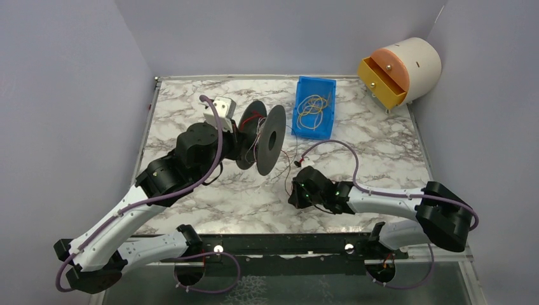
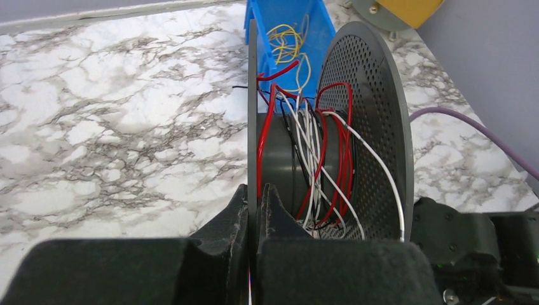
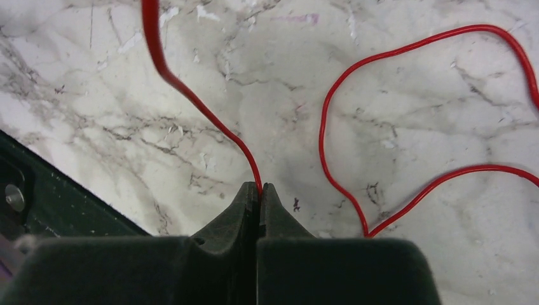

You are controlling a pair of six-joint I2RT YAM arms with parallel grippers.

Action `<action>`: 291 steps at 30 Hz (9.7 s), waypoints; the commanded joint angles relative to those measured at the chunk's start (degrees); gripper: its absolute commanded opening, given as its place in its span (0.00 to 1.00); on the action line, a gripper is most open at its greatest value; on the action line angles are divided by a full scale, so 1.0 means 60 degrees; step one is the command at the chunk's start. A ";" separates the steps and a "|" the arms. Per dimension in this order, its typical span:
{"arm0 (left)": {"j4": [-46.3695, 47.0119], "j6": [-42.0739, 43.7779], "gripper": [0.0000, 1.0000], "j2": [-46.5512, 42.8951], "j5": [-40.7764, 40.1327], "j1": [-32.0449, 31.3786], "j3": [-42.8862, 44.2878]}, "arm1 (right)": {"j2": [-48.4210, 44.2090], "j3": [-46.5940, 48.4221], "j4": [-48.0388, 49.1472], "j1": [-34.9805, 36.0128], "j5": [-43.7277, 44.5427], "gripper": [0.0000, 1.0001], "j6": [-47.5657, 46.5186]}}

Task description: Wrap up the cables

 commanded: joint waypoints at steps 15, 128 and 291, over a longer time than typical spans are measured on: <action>0.2474 -0.0144 0.00 -0.0113 -0.2276 0.0023 -0.1111 | 0.0739 0.2325 -0.3012 0.3637 0.2600 0.01 0.1655; 0.1471 0.0140 0.00 -0.0047 -0.0185 -0.0508 -0.3648 | -0.1402 0.7249 -0.4226 0.2410 0.2109 0.01 -0.1529; 0.2575 0.0855 0.00 0.0253 -0.3794 -0.0498 -0.2330 | -0.2086 0.3364 -0.1190 0.6501 0.4620 0.01 -0.2123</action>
